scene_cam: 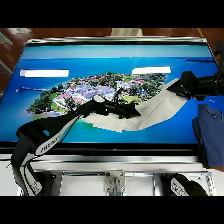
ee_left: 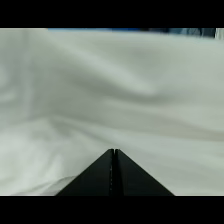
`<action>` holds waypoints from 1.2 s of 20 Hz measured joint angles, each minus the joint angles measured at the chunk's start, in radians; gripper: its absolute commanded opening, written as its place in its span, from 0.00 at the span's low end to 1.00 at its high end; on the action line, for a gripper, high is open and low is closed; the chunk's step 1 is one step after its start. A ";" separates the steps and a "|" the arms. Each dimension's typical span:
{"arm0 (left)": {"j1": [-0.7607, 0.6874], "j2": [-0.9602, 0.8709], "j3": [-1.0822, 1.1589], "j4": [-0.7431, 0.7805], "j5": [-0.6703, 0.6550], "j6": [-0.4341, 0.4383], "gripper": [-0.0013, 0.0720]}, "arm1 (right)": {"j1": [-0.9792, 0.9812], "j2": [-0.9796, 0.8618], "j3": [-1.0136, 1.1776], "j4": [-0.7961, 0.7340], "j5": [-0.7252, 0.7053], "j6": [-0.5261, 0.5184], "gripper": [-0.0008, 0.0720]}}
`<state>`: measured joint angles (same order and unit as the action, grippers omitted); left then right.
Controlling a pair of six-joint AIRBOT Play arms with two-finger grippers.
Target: Fold the shirts.
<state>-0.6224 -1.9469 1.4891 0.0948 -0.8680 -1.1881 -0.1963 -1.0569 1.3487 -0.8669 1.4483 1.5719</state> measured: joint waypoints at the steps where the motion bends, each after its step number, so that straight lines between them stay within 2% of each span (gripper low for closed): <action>1: 0.041 0.030 0.005 0.034 0.005 -0.003 0.06 | 0.015 -0.002 0.000 0.000 -0.017 0.005 0.10; 5: 0.267 0.210 0.014 0.288 -0.026 -0.061 0.06 | 0.180 -0.056 0.000 0.003 -0.151 0.016 0.10; 8: 0.494 0.393 0.016 0.506 -0.089 -0.120 0.07 | 0.394 -0.159 0.000 0.021 -0.340 0.023 0.10; 11: 0.713 0.559 0.016 0.632 -0.167 -0.148 0.07 | 0.595 -0.316 0.000 0.109 -0.563 0.025 0.11; 12: 0.774 0.602 0.016 0.651 -0.191 -0.154 0.07 | 0.653 -0.378 0.000 0.152 -0.636 0.024 0.23; 13: 0.835 0.644 0.016 0.674 -0.221 -0.158 0.07 | 0.705 -0.441 0.002 0.204 -0.710 0.023 0.59; 14: 0.881 0.677 0.016 0.687 -0.249 -0.161 0.07 | 0.738 -0.492 0.004 0.251 -0.764 0.022 0.86; 16: 0.956 0.729 0.016 0.703 -0.311 -0.156 0.07 | 0.786 -0.589 0.008 0.368 -0.850 0.001 0.87; 18: 0.994 0.757 0.015 0.715 -0.351 -0.146 0.07 | 0.796 -0.636 0.011 0.436 -0.852 -0.032 0.87; 20: 1.007 0.771 0.009 0.719 -0.375 -0.140 0.07 | 0.767 -0.648 0.011 0.423 -0.787 -0.048 0.87; 24: 1.008 0.783 -0.008 0.726 -0.392 -0.130 0.07 | 0.634 -0.586 0.012 0.200 -0.520 -0.013 0.87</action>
<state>0.3855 -1.1637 1.4807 0.8204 -1.2602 -1.3186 0.4381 -1.6424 1.3609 -0.6666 0.9287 1.5593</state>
